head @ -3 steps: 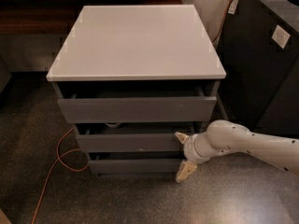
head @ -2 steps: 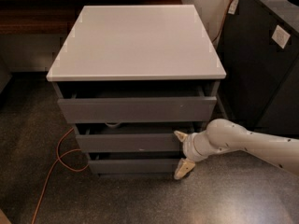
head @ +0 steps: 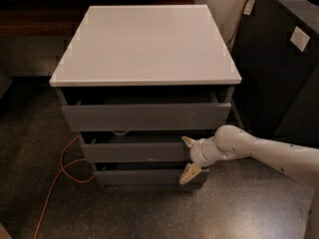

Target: Pick coke can from middle drawer and place on counter

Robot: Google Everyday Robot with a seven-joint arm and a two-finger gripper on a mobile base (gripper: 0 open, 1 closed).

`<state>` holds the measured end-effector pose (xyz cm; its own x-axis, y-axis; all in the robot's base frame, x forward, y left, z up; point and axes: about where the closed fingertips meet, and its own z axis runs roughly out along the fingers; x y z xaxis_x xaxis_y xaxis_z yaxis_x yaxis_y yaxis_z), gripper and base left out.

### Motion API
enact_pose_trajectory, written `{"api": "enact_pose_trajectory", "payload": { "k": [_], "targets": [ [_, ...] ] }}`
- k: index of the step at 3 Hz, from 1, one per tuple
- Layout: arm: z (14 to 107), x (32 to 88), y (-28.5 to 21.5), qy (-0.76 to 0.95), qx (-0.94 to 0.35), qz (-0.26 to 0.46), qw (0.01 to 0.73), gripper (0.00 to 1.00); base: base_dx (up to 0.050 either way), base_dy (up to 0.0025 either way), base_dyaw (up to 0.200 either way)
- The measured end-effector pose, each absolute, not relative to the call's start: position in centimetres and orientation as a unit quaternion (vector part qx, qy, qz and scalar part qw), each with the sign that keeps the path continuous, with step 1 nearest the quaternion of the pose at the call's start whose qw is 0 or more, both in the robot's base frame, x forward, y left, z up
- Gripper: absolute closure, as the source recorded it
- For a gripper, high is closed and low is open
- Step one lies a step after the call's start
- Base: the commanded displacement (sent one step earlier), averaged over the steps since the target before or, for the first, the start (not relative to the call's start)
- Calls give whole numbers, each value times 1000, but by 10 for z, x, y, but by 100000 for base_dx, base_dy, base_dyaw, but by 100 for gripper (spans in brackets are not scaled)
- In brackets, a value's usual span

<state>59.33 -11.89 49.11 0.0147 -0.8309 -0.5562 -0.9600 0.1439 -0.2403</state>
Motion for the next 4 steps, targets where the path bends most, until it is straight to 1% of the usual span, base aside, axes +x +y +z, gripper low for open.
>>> {"api": "enact_pose_trajectory", "payload": {
  "k": [1, 2, 4],
  "targets": [
    [478, 609, -113, 695, -644, 102, 303, 0, 0, 0, 0],
    [464, 625, -106, 696, -648, 78, 301, 0, 0, 0, 0],
    [443, 659, -107, 702, -641, 51, 306, 0, 0, 0, 0]
  ]
}}
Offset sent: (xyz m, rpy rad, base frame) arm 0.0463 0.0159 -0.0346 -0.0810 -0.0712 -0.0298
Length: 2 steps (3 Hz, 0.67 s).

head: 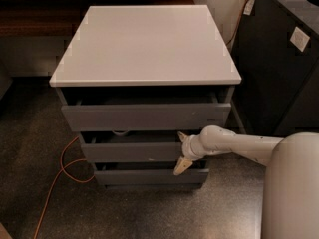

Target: Pick coke can from middle drawer and place on counter

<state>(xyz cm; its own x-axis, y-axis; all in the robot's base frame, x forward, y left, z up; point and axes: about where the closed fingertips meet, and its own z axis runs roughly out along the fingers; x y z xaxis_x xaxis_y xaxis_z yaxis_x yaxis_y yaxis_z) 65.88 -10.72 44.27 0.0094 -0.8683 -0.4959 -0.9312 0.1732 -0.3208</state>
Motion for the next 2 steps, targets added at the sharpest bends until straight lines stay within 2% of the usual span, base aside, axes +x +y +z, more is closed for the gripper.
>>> {"api": "enact_pose_trajectory", "payload": {
  "k": [2],
  "targets": [
    [425, 686, -105, 707, -630, 51, 317, 3, 0, 0, 0]
  ]
}}
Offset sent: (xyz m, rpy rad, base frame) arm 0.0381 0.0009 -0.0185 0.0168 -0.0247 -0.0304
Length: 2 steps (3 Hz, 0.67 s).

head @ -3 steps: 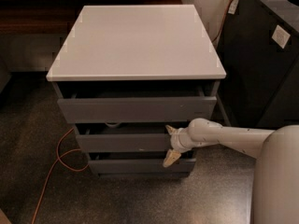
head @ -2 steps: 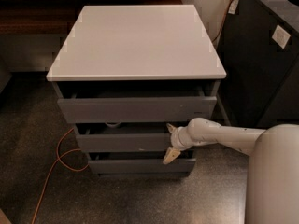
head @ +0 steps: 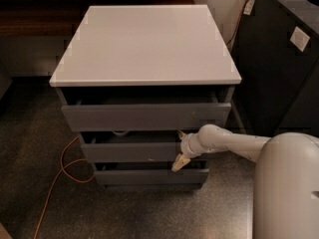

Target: Pick coke can from middle drawer and place on counter

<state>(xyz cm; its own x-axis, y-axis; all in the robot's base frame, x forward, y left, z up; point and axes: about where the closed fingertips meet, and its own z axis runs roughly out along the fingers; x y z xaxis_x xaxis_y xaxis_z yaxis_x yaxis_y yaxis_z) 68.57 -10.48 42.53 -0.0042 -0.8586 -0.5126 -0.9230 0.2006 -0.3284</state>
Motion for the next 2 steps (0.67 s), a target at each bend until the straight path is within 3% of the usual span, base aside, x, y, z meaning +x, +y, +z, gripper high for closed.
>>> {"api": "enact_pose_trajectory", "payload": {
  "k": [1, 2],
  "targets": [
    [422, 692, -105, 710, -625, 57, 319, 26, 0, 0, 0],
    [420, 692, -105, 711, -623, 70, 319, 56, 0, 0, 0]
  ]
}}
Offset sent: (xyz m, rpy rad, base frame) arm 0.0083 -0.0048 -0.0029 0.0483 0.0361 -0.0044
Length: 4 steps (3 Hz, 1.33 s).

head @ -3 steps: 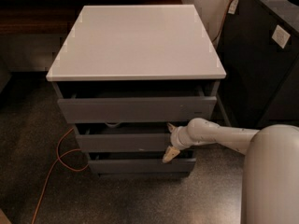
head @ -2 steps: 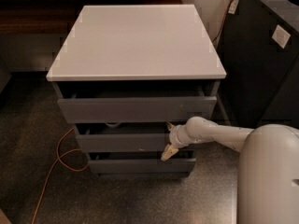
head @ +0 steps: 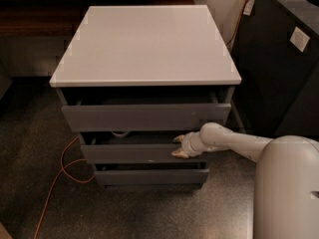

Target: Pick coke can from middle drawer and place on counter

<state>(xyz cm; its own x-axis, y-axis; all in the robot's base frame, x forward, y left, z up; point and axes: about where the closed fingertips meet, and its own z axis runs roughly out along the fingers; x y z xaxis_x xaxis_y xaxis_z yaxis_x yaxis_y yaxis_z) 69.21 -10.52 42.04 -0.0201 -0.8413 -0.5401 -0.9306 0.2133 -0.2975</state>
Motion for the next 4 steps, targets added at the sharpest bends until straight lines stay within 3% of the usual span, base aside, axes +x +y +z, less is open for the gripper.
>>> {"api": "enact_pose_trajectory", "payload": {
  "k": [1, 2, 4],
  "targets": [
    [421, 682, -102, 703, -632, 81, 316, 88, 0, 0, 0],
    [425, 682, -102, 703, -632, 81, 316, 100, 0, 0, 0],
    [428, 665, -93, 693, -640, 93, 319, 100, 0, 0, 0]
  ]
}}
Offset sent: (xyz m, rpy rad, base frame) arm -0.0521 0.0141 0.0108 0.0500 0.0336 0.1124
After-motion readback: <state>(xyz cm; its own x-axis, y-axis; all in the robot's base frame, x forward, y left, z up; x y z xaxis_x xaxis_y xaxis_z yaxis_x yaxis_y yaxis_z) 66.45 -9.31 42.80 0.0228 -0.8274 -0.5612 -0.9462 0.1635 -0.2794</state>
